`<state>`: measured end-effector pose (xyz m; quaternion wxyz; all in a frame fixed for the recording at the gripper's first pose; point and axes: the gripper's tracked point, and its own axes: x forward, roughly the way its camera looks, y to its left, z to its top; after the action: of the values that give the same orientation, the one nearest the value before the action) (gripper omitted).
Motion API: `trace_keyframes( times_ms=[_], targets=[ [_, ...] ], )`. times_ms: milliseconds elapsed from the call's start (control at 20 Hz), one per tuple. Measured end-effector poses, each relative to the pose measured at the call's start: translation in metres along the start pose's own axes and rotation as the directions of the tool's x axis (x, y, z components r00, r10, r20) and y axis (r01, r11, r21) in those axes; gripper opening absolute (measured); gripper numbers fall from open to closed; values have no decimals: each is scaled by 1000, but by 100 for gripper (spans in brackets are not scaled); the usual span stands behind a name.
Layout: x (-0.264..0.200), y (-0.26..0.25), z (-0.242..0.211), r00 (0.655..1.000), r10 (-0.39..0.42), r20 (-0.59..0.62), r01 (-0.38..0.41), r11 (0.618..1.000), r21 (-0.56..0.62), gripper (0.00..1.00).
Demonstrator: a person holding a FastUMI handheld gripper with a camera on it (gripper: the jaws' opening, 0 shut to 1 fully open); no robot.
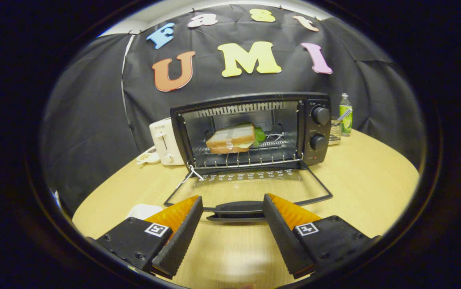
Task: Open the toaster oven, put the food inside, and close the toaster oven door.
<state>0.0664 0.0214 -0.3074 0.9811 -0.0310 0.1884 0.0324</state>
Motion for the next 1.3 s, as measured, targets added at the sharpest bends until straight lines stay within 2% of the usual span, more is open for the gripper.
trace_keyframes(
  times_ms=[150,300,550,700,800,1050,1150,1300],
  targets=[
    [1,3,-19,999,7,-45,-7,1000,5,100],
    [6,6,-17,999,16,-52,-17,1000,-9,100],
    [9,4,-24,993,-79,-90,68,990,-121,100],
    [9,21,-46,978,8,-211,-14,1000,-26,100],
    [11,19,-48,968,26,-248,-19,999,34,100],
    [15,22,-39,979,68,-193,-30,980,196,100],
    [16,21,-38,980,62,-187,-23,979,200,99],
    [16,22,-39,981,25,-193,3,989,145,99]
  ],
)
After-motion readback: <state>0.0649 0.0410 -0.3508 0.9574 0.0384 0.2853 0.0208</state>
